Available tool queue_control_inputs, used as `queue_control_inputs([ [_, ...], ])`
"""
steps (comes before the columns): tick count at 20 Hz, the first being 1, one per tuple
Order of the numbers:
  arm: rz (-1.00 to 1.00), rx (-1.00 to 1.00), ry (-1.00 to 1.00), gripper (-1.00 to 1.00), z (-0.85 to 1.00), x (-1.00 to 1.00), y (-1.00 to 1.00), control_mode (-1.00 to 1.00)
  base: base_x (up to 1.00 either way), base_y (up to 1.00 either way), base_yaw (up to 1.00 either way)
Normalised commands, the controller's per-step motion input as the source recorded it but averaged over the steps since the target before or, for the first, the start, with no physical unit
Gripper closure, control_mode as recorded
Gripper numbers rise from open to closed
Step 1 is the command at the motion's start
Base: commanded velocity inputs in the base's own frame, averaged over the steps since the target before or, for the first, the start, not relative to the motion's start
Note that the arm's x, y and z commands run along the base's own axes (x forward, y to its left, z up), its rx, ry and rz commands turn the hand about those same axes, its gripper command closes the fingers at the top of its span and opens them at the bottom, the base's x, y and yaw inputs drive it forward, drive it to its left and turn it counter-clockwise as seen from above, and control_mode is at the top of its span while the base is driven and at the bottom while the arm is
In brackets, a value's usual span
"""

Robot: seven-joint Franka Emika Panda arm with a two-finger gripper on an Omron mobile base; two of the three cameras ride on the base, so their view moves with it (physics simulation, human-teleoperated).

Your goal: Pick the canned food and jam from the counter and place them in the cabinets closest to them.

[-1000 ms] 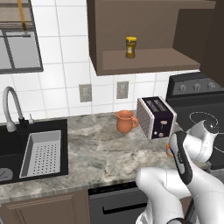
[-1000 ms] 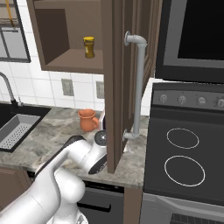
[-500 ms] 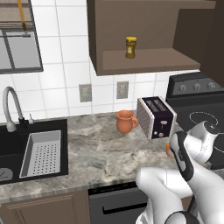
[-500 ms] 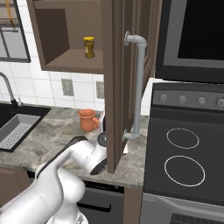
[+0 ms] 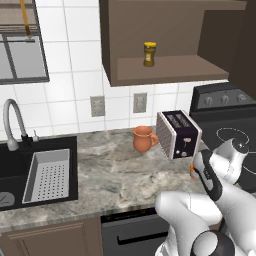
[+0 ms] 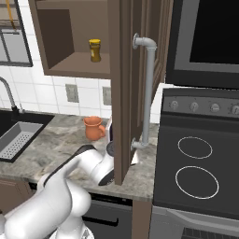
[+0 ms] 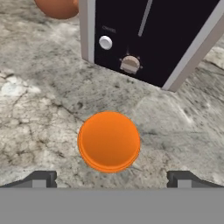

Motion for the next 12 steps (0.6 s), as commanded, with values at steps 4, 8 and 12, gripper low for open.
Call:
queue_control_inputs([
  [4, -0.04, 0.0, 0.0, -1.0, -0.02, 0.22, 0.06, -1.0, 0.0, 0.0, 0.0],
  [8, -0.02, 0.0, 0.0, -1.0, -0.03, 0.11, 0.07, -1.0, 0.0, 0.0, 0.0],
  [12, 0.0, 0.0, 0.0, -1.0, 0.0, 0.0, 0.0, -1.0, 0.0, 0.0, 0.0],
])
